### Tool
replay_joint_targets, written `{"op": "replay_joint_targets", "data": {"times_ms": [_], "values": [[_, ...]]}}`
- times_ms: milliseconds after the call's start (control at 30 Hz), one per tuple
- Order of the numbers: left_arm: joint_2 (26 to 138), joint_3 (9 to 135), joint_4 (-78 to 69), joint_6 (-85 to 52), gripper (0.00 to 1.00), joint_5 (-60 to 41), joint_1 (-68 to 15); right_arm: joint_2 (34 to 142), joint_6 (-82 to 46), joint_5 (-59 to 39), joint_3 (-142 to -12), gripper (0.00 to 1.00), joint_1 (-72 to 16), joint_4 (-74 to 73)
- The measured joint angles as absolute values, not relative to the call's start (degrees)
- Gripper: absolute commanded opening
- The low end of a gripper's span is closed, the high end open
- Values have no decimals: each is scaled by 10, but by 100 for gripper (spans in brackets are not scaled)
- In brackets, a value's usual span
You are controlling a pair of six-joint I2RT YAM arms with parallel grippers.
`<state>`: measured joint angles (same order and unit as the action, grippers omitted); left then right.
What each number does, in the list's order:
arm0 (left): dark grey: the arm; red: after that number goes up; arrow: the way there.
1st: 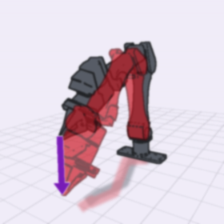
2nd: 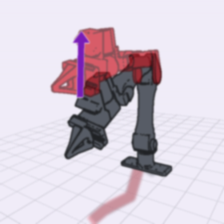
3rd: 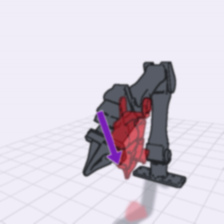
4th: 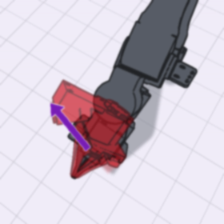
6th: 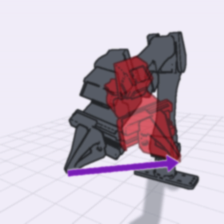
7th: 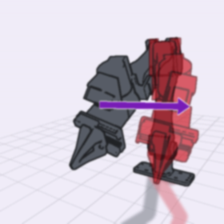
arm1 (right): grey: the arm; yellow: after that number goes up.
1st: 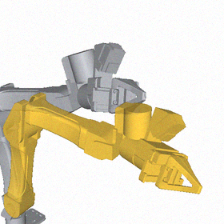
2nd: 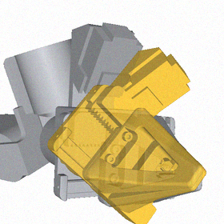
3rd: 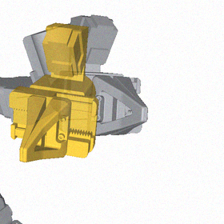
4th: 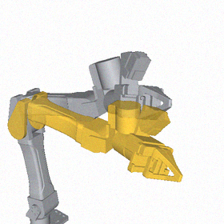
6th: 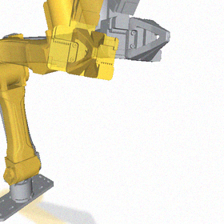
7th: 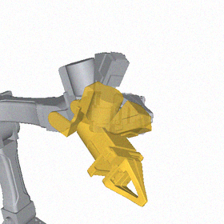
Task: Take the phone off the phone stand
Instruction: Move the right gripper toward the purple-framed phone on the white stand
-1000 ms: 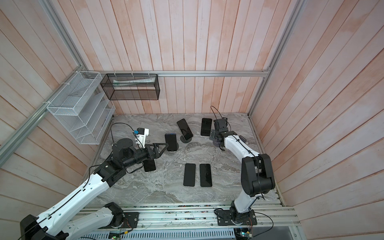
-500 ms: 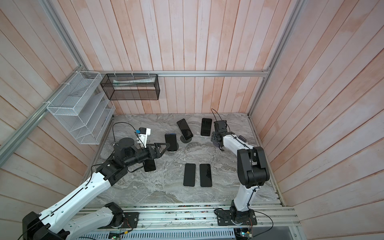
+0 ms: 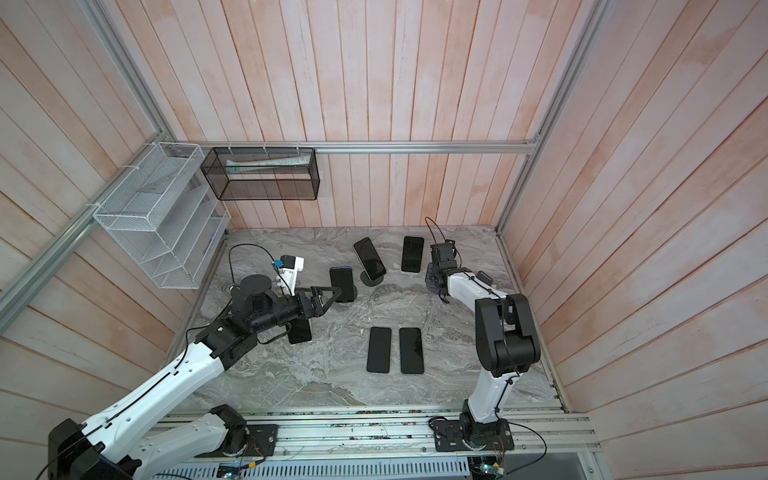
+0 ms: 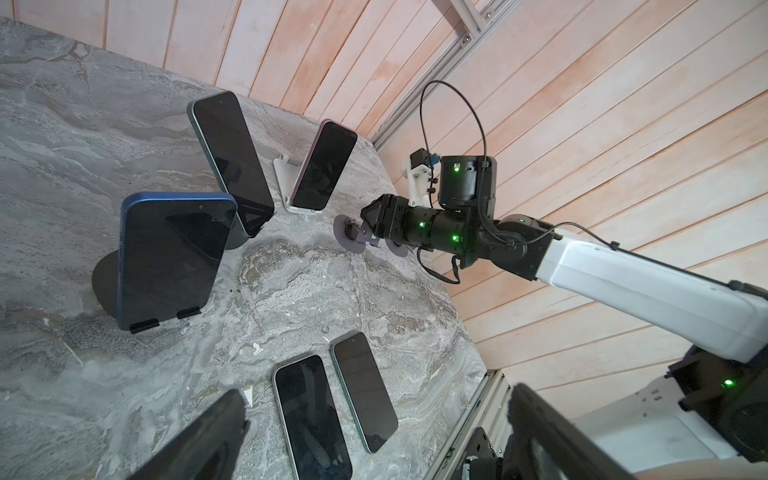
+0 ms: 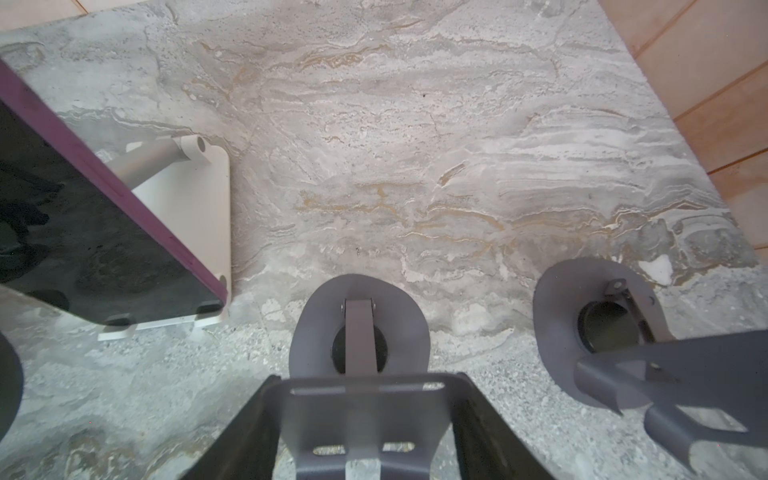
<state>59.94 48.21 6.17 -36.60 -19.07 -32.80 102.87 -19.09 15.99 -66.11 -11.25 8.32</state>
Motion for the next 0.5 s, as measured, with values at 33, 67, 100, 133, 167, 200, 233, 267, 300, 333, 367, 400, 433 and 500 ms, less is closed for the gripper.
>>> {"op": "replay_joint_targets", "data": {"times_ms": [33, 67, 100, 133, 167, 200, 233, 267, 300, 333, 367, 400, 433, 500], "values": [[601, 482, 62, -366, 100, -190, -328, 1029, -190, 160, -660, 61, -112, 81], [601, 482, 62, -366, 100, -190, -328, 1029, -189, 160, -660, 61, -111, 80], [602, 482, 62, -365, 100, -190, -328, 1029, -188, 161, -660, 60, -109, 79], [603, 482, 62, -364, 100, -190, -328, 1029, -188, 162, -660, 60, -108, 78], [603, 482, 62, -364, 100, -190, -328, 1029, -188, 164, -660, 60, -106, 78], [604, 482, 62, -364, 100, -190, -328, 1029, -188, 166, -660, 60, -104, 78], [604, 482, 61, -363, 100, -190, -328, 1029, -188, 167, -660, 59, -102, 78], [604, 482, 61, -362, 100, -190, -328, 1029, -188, 168, -660, 59, -100, 77], [604, 482, 61, -361, 100, -190, -328, 1029, -188, 170, -660, 59, -97, 77], [605, 482, 61, -360, 100, -190, -328, 1029, -188, 171, -660, 59, -94, 77], [606, 482, 61, -359, 100, -190, -328, 1029, -188, 173, -660, 59, -92, 77], [606, 482, 61, -357, 100, -190, -328, 1029, -188, 175, -660, 59, -89, 77], [607, 482, 61, -356, 100, -190, -328, 1029, -188, 178, -661, 59, -87, 78], [606, 482, 62, -353, 100, -188, -328, 1029, -188, 180, -664, 59, -82, 80]]}}
